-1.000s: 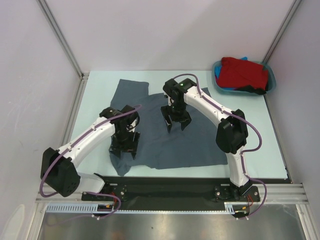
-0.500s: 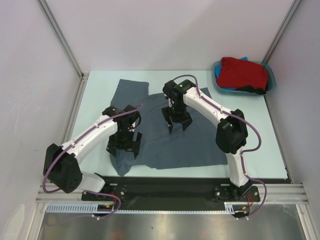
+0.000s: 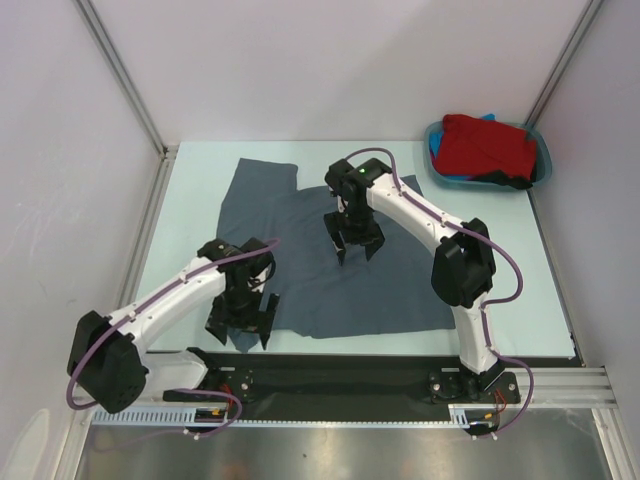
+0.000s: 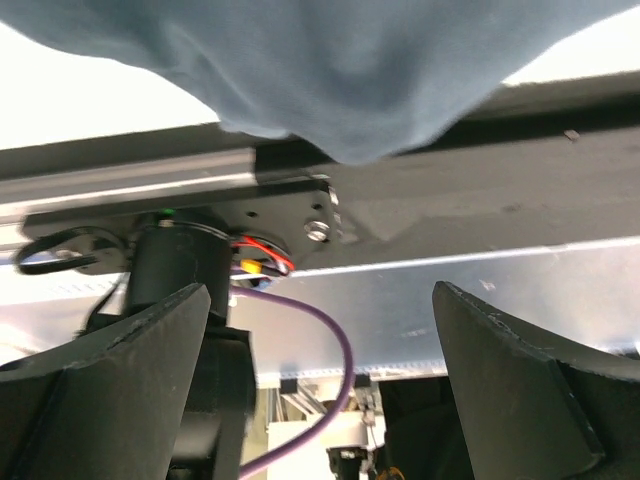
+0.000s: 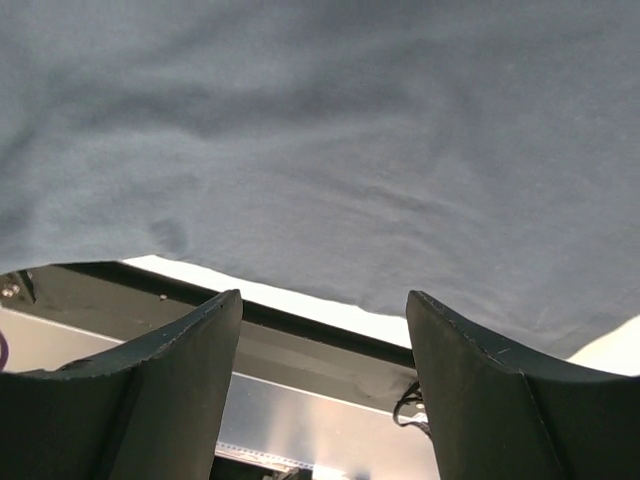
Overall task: Fold and stack the t-shirts
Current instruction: Flatten the tshirt out
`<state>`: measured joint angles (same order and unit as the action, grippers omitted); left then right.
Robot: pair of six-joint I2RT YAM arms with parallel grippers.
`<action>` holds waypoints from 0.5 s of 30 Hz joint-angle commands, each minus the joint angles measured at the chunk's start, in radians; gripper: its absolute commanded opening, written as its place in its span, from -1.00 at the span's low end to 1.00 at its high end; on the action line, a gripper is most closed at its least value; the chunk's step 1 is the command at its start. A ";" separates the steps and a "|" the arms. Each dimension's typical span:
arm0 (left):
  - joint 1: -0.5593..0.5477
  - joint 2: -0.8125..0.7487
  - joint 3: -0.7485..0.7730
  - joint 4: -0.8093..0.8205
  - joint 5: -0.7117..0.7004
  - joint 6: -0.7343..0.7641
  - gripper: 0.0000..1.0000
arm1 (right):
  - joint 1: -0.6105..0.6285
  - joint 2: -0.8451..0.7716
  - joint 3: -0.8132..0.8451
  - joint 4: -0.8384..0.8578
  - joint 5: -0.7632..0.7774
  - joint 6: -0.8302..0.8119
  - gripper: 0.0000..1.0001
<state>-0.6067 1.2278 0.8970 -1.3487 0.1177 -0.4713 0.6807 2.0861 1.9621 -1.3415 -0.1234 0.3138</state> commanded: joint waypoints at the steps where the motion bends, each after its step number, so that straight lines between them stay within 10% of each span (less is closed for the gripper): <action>1: -0.005 0.019 0.023 0.002 -0.107 -0.030 1.00 | 0.002 0.005 0.041 -0.070 0.054 0.025 0.47; 15: 0.341 0.492 0.582 0.226 -0.397 0.040 1.00 | -0.138 0.077 0.207 -0.054 0.042 0.028 0.47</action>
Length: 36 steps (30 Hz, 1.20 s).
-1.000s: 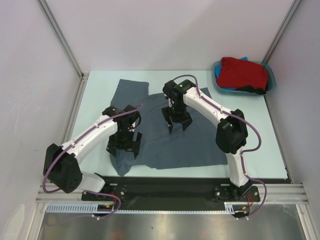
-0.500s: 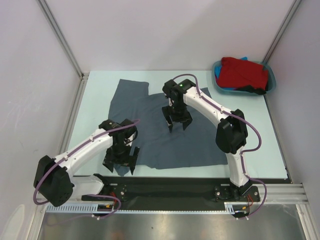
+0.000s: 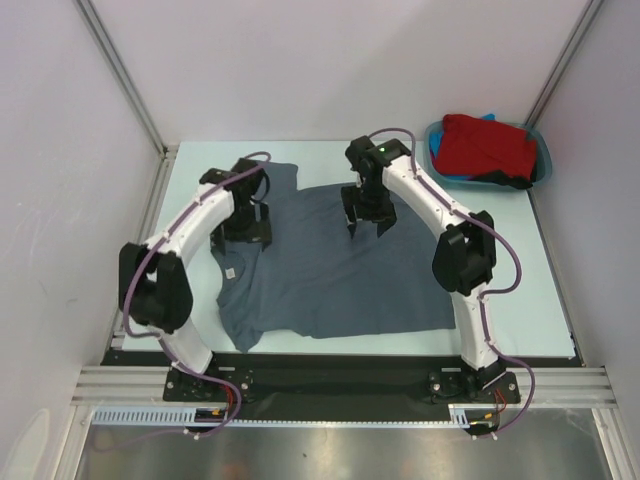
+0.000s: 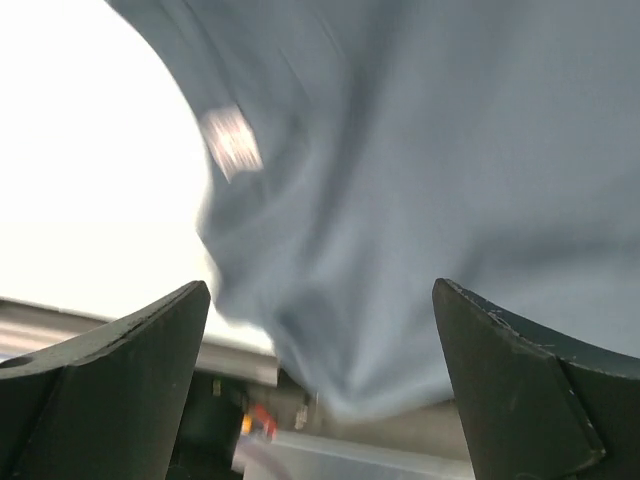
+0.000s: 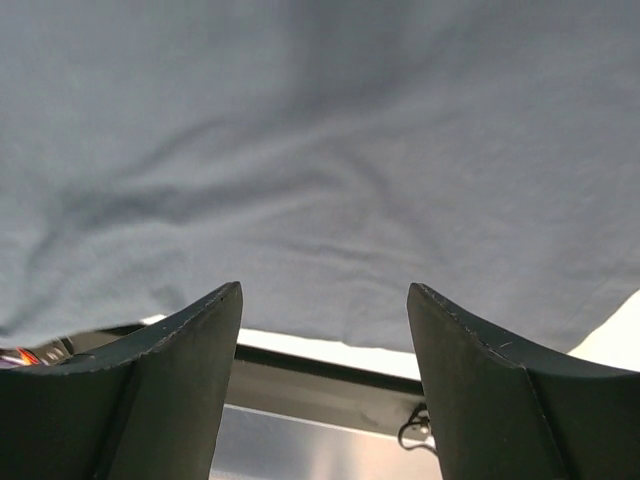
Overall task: Fold and stack the t-shirts
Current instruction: Flatten the tshirt out
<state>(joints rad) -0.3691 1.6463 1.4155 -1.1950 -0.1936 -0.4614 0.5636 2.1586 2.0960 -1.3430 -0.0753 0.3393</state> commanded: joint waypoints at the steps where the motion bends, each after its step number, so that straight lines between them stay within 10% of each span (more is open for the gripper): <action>1: 0.128 0.102 0.072 0.092 -0.084 0.042 1.00 | -0.027 0.009 0.079 -0.051 -0.011 0.003 0.47; 11: 0.228 0.475 0.420 0.163 0.095 0.175 1.00 | -0.048 0.078 0.179 -0.082 -0.041 -0.025 0.47; 36: 0.409 0.704 0.649 0.242 0.289 0.043 1.00 | -0.211 0.207 0.384 -0.154 -0.116 0.006 0.47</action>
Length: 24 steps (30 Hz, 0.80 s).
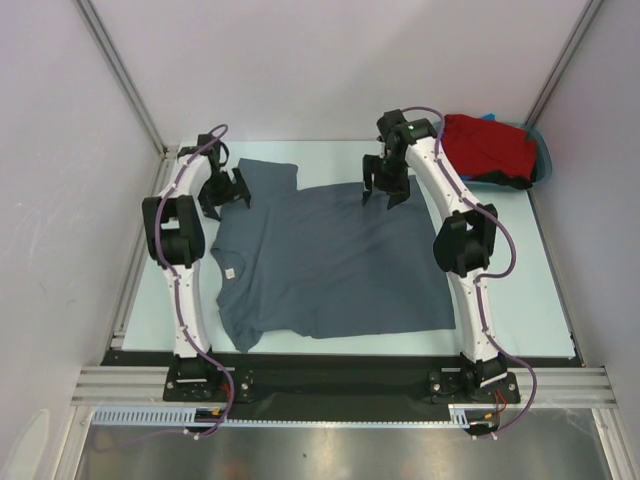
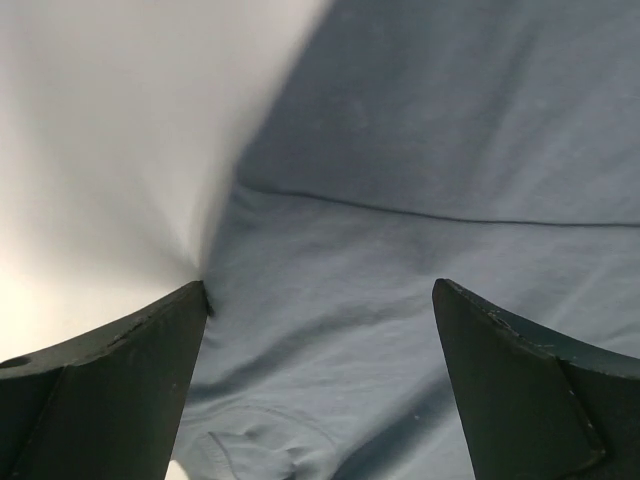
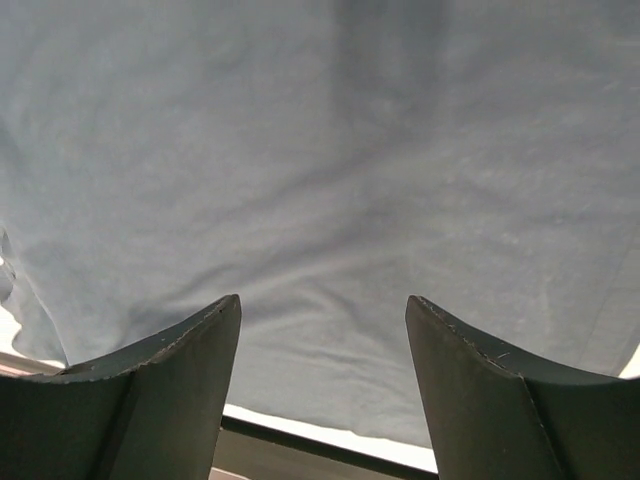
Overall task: Fold and stack the t-shirts
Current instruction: Flatten the tshirt out
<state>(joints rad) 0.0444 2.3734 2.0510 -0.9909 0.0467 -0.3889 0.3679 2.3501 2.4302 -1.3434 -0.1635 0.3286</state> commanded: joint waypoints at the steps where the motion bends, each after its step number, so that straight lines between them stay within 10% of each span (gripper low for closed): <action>1: -0.005 -0.011 0.027 0.029 0.044 -0.030 1.00 | -0.021 0.018 0.056 -0.151 -0.033 0.018 0.47; 15: 0.018 0.125 0.178 -0.031 -0.085 -0.008 0.99 | -0.136 0.025 0.082 -0.057 -0.126 0.081 0.47; 19: 0.022 0.132 0.161 -0.018 -0.056 0.002 0.12 | -0.173 0.028 0.089 -0.027 -0.163 0.105 0.47; 24: 0.022 0.139 0.159 -0.012 -0.056 0.005 -0.51 | -0.222 0.034 0.089 0.019 -0.206 0.147 0.47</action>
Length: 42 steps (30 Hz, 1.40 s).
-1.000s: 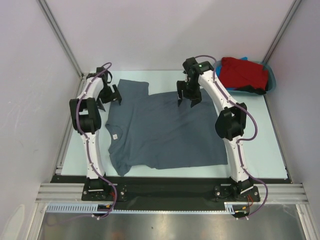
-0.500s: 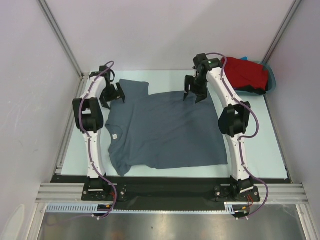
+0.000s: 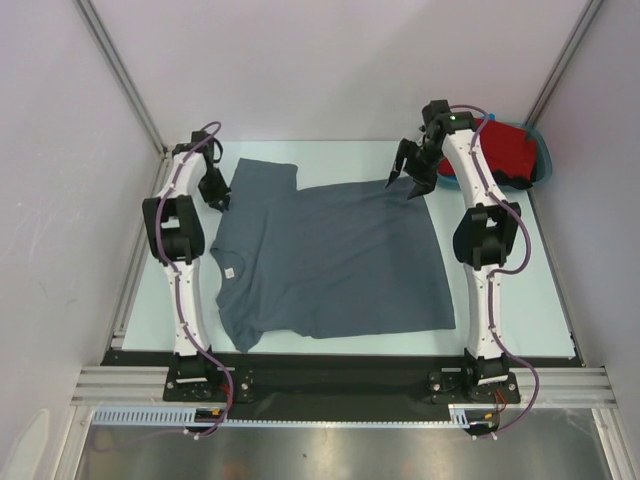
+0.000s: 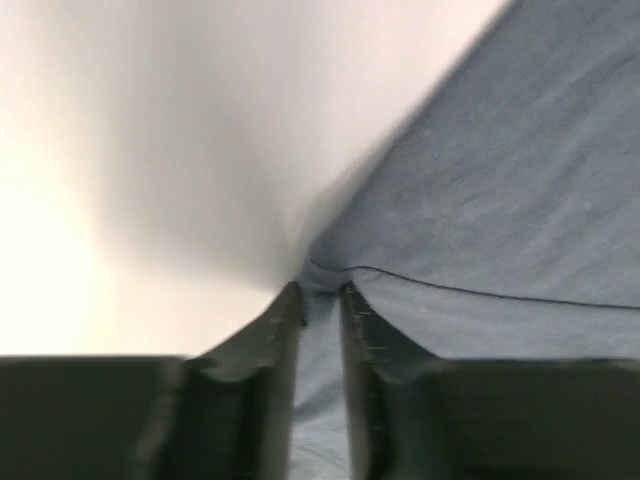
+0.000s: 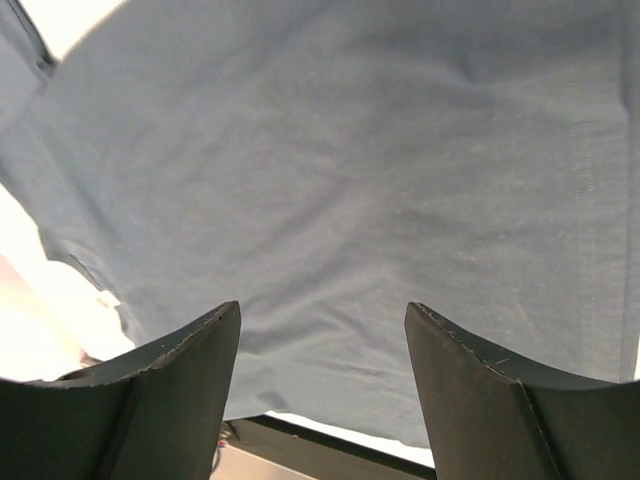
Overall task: Fold and stack the t-shirts
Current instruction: Flatten the tshirt out
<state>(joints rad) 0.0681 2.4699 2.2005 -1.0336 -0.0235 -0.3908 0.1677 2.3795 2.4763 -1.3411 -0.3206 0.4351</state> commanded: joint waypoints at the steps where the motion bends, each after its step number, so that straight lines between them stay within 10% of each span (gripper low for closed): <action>1: -0.001 0.043 0.011 0.030 0.011 0.009 -0.60 | -0.028 0.004 0.042 0.025 -0.054 0.045 0.46; 4: 0.004 0.050 0.031 0.032 0.008 0.010 -0.99 | -0.045 0.010 0.041 0.052 -0.081 0.060 0.46; 19: 0.101 0.149 0.260 0.145 0.096 -0.037 -0.96 | -0.045 0.040 -0.013 -0.026 -0.065 -0.030 0.46; 22: 0.121 0.149 0.257 0.141 0.093 -0.022 -0.52 | -0.039 0.037 -0.017 -0.021 -0.014 -0.036 0.46; 25: 0.133 0.129 0.245 0.151 0.128 -0.003 0.99 | -0.037 0.041 -0.030 0.025 0.003 -0.030 0.46; 42: 0.136 0.126 0.160 0.713 0.706 -0.247 0.99 | -0.043 0.190 -0.040 0.326 0.045 -0.022 0.47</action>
<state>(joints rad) 0.2031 2.5736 2.3482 -0.5056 0.5495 -0.5453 0.1249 2.5793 2.4344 -1.0798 -0.2790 0.4103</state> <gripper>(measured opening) 0.996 0.733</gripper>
